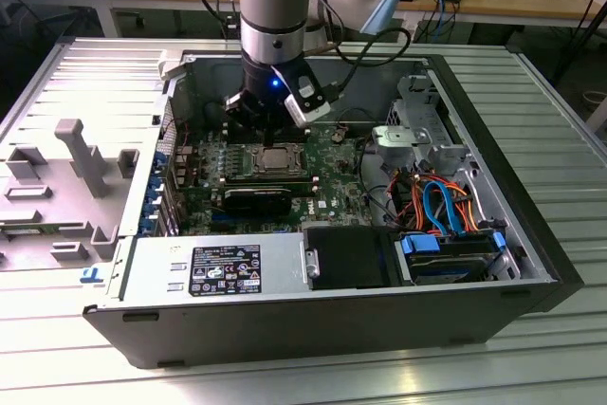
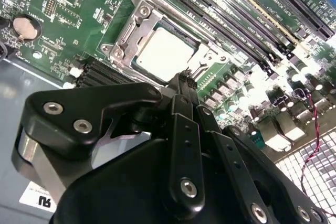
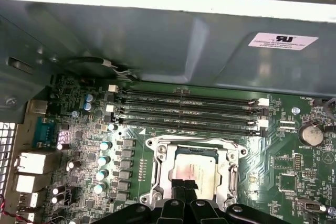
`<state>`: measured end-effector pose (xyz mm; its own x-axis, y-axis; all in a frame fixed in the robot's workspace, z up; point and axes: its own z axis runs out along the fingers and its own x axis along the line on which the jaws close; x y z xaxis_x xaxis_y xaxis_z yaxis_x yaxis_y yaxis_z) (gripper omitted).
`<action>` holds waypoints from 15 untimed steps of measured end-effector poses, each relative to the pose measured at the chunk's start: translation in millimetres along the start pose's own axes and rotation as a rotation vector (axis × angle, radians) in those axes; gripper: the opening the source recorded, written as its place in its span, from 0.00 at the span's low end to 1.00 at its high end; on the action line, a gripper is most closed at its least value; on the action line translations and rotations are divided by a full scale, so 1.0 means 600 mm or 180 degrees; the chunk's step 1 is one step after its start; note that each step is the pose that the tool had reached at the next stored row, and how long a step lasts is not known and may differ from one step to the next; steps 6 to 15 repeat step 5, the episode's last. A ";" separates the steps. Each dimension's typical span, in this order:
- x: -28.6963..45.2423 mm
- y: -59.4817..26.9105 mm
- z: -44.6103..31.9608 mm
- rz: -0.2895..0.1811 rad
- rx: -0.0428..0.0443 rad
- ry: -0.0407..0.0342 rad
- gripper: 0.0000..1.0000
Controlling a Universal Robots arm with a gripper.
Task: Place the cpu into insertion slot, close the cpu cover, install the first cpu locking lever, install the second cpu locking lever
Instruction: 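Install the second cpu locking lever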
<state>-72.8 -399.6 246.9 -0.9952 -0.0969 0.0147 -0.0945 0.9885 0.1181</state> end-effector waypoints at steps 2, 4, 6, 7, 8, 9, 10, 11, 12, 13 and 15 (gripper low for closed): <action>0.000 0.000 -0.001 0.0000 0.0001 0.0000 0.11; 0.000 0.000 -0.001 0.0000 0.0001 0.0001 0.11; 0.000 0.000 -0.001 0.0000 0.0001 0.0000 0.11; 0.000 0.000 -0.001 0.0000 0.0001 0.0000 0.11; 0.000 0.000 -0.001 0.0000 0.0001 0.0000 0.11; 0.000 0.000 -0.001 0.0000 0.0001 0.0000 0.11; 0.000 0.000 -0.001 0.0000 0.0001 0.0000 0.11; 0.000 0.000 -0.001 0.0000 0.0001 0.0000 0.11; 0.000 0.000 -0.001 0.0000 0.0001 0.0000 0.11; 0.000 0.000 -0.001 0.0000 0.0001 0.0000 0.11; 0.000 0.000 -0.001 0.0000 0.0001 0.0000 0.11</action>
